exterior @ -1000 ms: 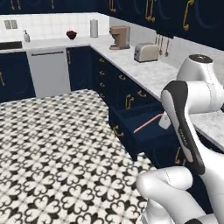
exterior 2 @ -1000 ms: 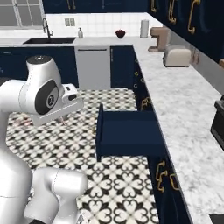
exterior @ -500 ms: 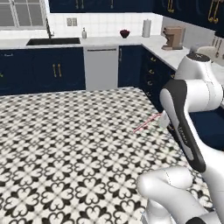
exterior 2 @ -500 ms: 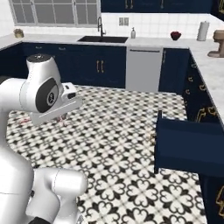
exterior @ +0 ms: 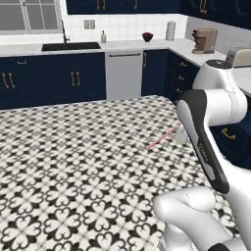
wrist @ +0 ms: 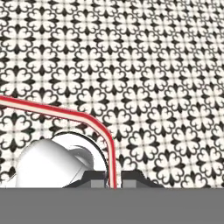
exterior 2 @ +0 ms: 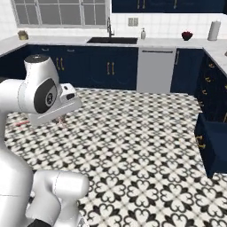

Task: Take a straw from the drawer in front and place it inside the glass cup on the dining counter.

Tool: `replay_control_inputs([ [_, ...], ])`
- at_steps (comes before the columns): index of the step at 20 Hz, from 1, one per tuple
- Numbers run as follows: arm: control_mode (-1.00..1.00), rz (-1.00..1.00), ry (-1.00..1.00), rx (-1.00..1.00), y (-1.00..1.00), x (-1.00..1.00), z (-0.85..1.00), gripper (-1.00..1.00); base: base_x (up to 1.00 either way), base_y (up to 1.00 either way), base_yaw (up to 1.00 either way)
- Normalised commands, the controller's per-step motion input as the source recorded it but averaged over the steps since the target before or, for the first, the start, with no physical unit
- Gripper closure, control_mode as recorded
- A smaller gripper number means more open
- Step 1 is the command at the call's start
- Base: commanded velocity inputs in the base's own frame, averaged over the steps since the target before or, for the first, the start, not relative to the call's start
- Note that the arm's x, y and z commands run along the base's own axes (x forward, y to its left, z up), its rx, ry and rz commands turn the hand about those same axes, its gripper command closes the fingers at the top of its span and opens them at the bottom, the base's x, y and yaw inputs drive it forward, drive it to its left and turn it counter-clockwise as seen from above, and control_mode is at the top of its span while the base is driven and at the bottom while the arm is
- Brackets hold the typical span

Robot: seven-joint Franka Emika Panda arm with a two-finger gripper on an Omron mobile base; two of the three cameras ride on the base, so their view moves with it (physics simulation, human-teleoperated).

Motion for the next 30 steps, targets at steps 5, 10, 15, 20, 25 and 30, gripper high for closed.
replay_control_inputs([
  [5,1.0,0.0,0.0,0.0,0.0,0.0,0.0,1.0,-0.03,1.0,-0.35],
  [10,1.0,0.0,0.0,0.0,0.0,0.0,0.0,1.0,-0.47,1.0,-0.33],
  [15,1.0,0.0,0.0,0.0,0.0,0.0,0.0,1.0,-0.71,1.0,-0.21],
  [20,1.0,0.0,0.0,0.0,0.0,0.0,0.0,1.0,-0.86,1.0,-0.02],
  [25,1.0,0.0,0.0,0.0,0.0,0.0,0.0,1.0,-0.82,1.0,0.0],
  [30,1.0,0.0,0.0,0.0,0.0,0.0,0.0,1.0,-0.46,1.0,-0.06],
])
